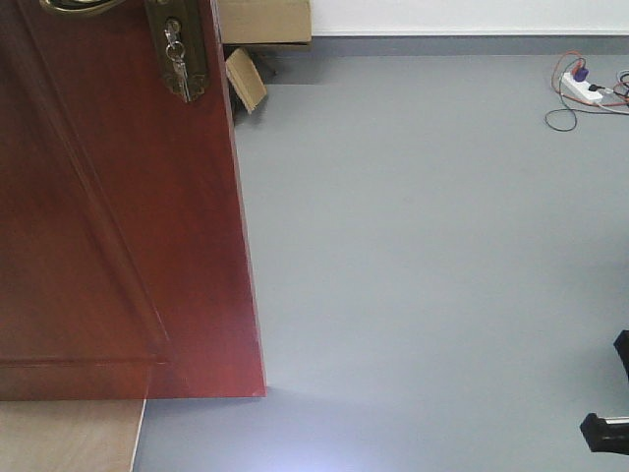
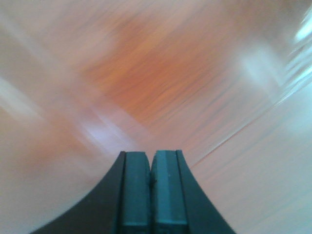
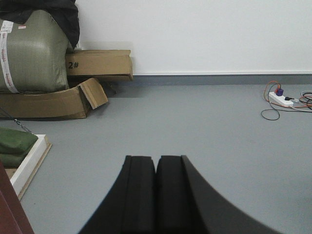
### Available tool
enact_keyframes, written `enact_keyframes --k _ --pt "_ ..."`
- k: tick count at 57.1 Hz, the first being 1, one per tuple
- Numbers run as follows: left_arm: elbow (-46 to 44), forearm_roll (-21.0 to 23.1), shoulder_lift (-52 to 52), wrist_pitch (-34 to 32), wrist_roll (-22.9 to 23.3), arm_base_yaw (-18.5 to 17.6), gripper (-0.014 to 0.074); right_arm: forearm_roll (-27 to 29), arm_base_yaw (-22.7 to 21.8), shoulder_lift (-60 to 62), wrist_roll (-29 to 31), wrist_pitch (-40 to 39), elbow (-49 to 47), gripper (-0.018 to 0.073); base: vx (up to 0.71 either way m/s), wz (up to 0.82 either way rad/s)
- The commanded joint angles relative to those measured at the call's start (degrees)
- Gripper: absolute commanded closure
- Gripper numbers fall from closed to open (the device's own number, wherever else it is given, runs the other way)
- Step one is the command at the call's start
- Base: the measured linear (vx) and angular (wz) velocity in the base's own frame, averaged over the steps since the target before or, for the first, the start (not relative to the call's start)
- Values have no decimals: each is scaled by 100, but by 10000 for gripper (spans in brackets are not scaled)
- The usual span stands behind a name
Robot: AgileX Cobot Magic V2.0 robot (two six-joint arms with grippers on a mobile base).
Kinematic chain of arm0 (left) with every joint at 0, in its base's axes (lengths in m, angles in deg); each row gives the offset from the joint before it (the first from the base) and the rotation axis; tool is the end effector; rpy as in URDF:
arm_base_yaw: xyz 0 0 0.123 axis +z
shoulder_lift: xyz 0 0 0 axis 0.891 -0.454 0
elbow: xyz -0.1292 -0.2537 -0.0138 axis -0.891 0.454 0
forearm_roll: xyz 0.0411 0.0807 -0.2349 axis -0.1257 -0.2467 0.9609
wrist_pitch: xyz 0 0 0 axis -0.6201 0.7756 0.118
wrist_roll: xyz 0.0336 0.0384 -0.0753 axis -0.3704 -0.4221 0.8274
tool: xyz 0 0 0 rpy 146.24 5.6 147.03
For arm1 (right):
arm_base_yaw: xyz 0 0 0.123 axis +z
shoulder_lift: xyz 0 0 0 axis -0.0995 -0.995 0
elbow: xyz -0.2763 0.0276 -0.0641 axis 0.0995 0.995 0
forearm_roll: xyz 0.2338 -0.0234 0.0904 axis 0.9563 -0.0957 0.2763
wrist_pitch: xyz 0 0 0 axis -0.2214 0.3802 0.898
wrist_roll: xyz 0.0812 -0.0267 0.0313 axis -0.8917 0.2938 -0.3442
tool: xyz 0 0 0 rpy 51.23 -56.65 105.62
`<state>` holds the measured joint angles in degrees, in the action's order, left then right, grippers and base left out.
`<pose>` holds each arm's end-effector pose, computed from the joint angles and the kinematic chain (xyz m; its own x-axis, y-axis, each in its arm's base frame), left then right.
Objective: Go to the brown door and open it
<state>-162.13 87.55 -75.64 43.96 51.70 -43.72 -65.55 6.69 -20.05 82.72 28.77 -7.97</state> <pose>0.2381 0.0471 0.4718 -0.0285 -0.6896 -0.7236 0.0379 0.7226 -0.6902 0.0548 0.0024 0.1779 -0.2116 0.0055 -0.9773 -0.0321 0.9994 0.0125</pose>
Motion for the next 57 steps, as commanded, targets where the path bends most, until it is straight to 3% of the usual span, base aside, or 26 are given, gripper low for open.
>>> enact_keyframes --k 1,4,10,22,32,37,42,47,50,54,57 --pt "-95 -1160 265 313 264 -35 603 0 -8 36 37 -465 28 559 0 0" --pt "-35 -1722 341 509 357 -35 603 0 -8 36 37 -465 28 559 0 0" --pt "99 -2358 517 684 342 -35 603 0 -8 36 37 -465 28 559 0 0" --pt "127 -2528 602 -52 -114 -35 603 0 -8 36 37 -465 28 559 0 0" --pt "127 -2571 529 -613 -88 -35 603 0 -8 36 37 -465 28 559 0 0" --pt "127 -2905 529 -640 113 -65 603 0 -8 36 37 -465 28 559 0 0" --pt "158 -3635 541 -693 764 -359 603 0 -8 36 37 -465 28 559 0 0" --pt "360 -4671 548 -1113 1699 -922 603 0 -8 36 37 -465 28 559 0 0" --pt "569 -5336 548 -1639 2106 -1392 603 0 -8 36 37 -465 28 559 0 0" --pt "1033 -6338 548 -2653 2308 -2030 603 0 -8 36 37 -465 28 559 0 0" --pt "1359 -6704 548 -3330 2309 -2361 603 0 -8 36 37 -465 28 559 0 0"
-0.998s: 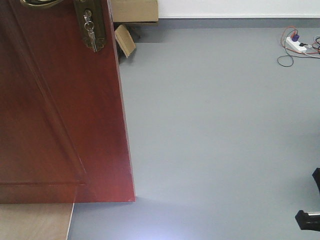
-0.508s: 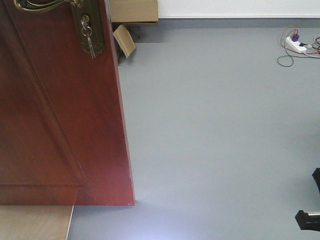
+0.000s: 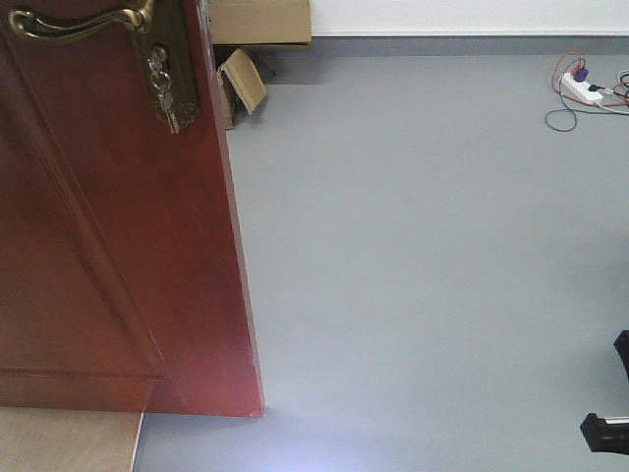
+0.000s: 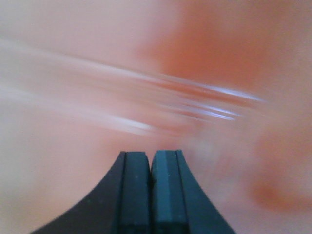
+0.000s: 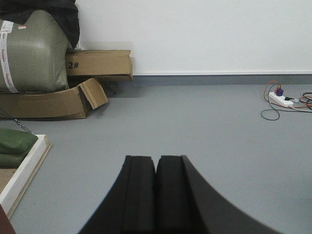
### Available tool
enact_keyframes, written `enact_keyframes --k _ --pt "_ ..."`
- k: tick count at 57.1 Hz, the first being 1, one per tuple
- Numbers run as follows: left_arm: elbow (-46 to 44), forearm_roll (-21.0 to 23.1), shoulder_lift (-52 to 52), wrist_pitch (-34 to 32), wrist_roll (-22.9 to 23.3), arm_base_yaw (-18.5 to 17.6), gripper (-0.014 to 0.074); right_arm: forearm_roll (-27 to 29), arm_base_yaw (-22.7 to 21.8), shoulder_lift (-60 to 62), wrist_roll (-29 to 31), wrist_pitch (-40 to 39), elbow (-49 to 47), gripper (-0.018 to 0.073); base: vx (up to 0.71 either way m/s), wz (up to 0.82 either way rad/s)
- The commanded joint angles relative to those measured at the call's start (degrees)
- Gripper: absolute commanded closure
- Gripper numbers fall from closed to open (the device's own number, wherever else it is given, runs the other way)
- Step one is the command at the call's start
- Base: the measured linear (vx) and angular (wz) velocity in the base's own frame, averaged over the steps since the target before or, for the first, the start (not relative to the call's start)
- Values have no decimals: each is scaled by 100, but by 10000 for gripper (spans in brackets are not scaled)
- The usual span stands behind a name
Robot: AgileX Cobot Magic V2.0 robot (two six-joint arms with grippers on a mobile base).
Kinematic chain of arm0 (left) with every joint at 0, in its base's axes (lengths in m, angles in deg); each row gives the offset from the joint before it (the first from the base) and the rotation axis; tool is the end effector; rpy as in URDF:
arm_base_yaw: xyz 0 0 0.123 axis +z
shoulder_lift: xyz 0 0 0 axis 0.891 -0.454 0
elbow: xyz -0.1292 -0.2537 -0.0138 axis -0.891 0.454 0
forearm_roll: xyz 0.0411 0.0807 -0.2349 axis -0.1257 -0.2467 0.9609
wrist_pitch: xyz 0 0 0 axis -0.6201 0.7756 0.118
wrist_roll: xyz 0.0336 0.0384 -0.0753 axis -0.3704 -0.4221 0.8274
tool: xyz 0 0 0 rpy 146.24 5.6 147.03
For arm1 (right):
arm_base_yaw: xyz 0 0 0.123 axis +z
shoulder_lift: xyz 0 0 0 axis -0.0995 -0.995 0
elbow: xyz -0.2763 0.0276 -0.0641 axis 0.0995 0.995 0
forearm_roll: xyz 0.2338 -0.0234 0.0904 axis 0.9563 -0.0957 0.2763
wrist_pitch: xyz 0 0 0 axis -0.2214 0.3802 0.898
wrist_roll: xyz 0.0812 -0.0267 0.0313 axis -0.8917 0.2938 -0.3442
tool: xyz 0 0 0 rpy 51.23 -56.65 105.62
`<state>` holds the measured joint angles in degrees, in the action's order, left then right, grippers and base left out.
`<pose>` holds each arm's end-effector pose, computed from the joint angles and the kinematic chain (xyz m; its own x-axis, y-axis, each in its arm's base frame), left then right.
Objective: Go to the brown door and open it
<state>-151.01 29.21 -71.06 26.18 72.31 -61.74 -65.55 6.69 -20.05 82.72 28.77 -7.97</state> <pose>0.2325 0.0043 0.4340 -0.0184 -0.1465 -0.9890 -0.0162 0.9891 -0.1462 0.0548 0.0024 0.1779 -0.2116 0.0055 -0.9773 -0.0321 0.9994 0.0125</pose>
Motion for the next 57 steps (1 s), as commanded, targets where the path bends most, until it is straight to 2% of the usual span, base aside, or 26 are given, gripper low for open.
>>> enact_keyframes --k 1,5,12,23,41,57 --pt "338 -934 90 -1726 248 -635 603 0 -8 36 37 -465 28 559 0 0" --pt "749 -1017 95 -2265 238 -873 603 0 -8 36 37 -465 28 559 0 0" --pt "1225 -1017 352 -2093 249 -980 603 0 -8 36 37 -465 28 559 0 0" --pt "2036 -1017 1047 -1468 243 -627 603 0 -8 36 37 -465 28 559 0 0" --pt "4022 -1017 2987 -1490 243 -166 603 0 -8 36 37 -465 28 559 0 0" --pt "5785 -1017 5276 -1778 237 -171 603 0 -8 36 37 -465 28 559 0 0"
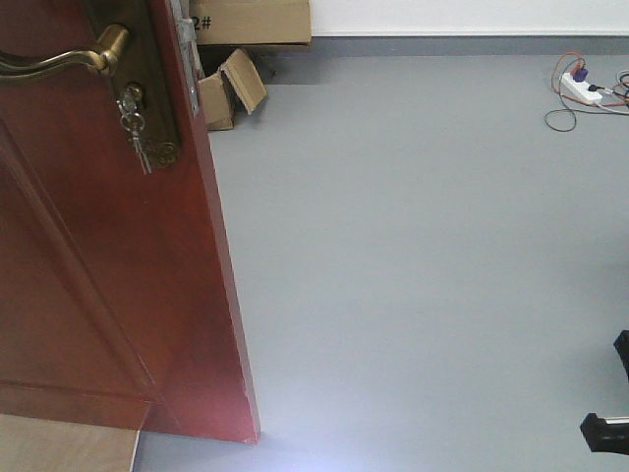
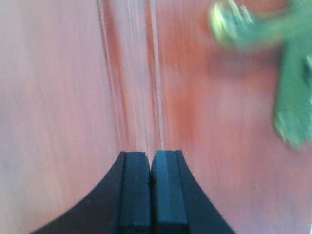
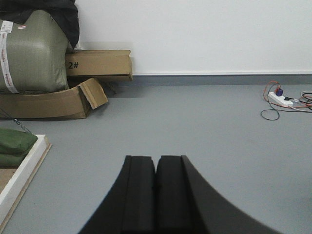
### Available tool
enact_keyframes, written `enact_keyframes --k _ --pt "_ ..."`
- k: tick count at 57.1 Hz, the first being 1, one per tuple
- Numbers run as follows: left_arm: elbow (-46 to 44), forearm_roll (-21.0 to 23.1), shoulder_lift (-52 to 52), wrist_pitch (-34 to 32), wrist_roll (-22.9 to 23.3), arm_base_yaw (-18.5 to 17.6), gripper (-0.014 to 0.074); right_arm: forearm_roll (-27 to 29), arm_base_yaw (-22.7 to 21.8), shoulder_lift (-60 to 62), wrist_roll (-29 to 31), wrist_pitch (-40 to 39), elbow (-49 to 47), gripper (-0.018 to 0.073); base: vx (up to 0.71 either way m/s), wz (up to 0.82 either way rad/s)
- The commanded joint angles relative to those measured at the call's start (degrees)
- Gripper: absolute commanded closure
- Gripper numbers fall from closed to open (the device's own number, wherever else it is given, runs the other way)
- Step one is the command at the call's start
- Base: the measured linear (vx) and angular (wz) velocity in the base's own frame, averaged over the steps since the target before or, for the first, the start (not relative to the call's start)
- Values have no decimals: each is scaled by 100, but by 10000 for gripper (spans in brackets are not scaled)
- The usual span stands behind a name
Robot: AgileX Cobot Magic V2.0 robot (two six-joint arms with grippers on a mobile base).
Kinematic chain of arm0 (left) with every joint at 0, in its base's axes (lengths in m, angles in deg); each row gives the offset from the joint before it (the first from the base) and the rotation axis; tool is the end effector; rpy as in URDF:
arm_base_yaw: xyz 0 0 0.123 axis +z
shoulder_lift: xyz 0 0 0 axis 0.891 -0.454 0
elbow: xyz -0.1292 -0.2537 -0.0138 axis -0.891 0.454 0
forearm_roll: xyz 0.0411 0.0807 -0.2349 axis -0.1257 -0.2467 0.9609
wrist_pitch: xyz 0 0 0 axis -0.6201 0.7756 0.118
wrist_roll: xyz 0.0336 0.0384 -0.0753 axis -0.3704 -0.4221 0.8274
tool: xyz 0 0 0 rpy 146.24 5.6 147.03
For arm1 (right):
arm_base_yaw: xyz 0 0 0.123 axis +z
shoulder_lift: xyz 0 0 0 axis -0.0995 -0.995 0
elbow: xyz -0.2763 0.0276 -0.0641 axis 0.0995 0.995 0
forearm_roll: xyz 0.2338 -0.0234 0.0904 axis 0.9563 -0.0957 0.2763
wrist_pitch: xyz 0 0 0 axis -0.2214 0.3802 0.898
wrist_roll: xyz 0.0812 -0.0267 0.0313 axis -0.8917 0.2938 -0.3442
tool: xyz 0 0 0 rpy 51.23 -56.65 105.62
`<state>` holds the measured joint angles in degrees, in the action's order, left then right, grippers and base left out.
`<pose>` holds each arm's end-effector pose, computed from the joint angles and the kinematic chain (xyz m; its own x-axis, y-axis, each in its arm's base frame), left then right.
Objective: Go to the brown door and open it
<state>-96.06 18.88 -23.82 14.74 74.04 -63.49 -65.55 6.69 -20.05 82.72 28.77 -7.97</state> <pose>0.0762 -0.0014 0.2439 0.0438 0.0023 -0.9990 0.0165 0.9999 0.0031 0.0548 0.0024 0.1779 -0.2116 0.0055 -0.9773 -0.0321 0.9994 0.0125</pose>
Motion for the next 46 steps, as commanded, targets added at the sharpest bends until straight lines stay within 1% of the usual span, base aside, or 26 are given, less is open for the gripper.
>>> enact_keyframes --k 1,5,8,20,33,46 --pt "377 16 661 -660 63 4 603 0 -8 36 37 -465 28 559 0 0" --pt "758 16 1194 -743 70 4 603 0 -8 36 37 -465 28 559 0 0" --pt "708 16 1532 -165 74 -14 603 0 -8 36 37 -465 28 559 0 0" --pt "714 21 1431 -168 74 -48 603 -1 -8 34 37 -471 28 559 0 0" --pt "714 17 1432 141 74 -48 603 -1 -8 34 37 -471 28 559 0 0" --pt "714 17 1432 141 74 -48 603 -1 -8 34 37 -471 28 559 0 0"
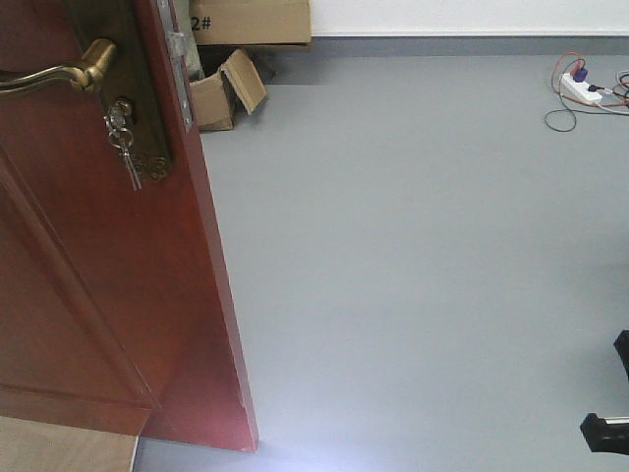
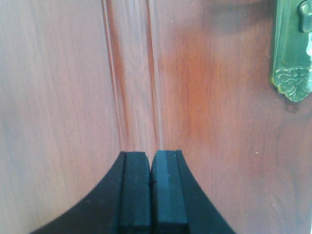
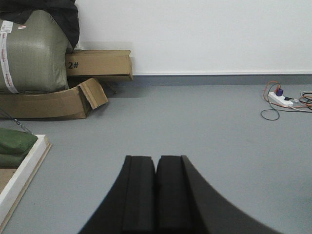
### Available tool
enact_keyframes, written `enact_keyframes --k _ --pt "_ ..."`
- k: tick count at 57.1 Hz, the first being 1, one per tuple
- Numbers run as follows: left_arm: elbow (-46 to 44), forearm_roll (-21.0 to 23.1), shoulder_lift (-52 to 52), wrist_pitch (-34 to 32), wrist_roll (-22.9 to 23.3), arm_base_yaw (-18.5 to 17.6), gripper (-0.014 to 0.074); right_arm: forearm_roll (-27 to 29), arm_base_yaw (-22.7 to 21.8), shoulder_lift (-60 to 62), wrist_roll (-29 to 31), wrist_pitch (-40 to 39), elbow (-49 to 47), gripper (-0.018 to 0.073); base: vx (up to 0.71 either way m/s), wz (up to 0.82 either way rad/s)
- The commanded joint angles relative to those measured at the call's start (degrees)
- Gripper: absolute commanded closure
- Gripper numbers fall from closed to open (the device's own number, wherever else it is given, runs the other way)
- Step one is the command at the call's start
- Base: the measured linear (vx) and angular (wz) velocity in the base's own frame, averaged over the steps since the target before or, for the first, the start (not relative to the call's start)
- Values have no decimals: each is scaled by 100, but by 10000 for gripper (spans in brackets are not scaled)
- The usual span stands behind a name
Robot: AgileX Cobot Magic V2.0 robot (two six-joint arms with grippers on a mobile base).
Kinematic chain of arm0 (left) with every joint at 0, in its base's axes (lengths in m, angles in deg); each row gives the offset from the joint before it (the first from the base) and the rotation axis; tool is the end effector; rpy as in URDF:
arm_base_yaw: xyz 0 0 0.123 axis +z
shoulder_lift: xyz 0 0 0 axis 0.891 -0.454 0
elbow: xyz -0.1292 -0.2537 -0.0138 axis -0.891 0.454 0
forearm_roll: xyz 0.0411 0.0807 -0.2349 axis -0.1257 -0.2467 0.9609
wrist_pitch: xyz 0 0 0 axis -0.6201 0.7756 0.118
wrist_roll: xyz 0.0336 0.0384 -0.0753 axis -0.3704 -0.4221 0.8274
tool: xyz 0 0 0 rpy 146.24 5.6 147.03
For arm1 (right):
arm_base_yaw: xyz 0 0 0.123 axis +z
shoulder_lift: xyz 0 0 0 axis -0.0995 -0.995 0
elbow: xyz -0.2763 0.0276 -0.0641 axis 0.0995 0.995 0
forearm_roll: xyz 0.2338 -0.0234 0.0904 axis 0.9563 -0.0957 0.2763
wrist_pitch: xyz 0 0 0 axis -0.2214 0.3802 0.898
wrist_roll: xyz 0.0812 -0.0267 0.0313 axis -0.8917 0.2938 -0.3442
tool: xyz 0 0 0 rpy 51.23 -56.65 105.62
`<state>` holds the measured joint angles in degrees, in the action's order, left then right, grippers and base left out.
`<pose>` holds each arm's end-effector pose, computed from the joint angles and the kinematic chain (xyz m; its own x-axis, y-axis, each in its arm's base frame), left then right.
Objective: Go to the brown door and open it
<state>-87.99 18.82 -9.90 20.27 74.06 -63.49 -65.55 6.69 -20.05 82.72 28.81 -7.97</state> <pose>0.0565 -0.0002 0.2030 0.0500 0.0032 -0.9987 0.0058 1.0000 0.0035 0.0548 0.0024 0.1779 -0.2123 0.0054 -0.9772 -0.0321 0.9994 0.0126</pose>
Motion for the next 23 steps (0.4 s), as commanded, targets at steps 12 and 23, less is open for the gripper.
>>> enact_keyframes --k 12,23 --pt "-94 22 39 -412 72 -48 603 -1 -8 34 37 -475 28 559 0 0" --pt "-94 22 39 -412 72 -48 603 -1 -8 34 37 -475 28 559 0 0"
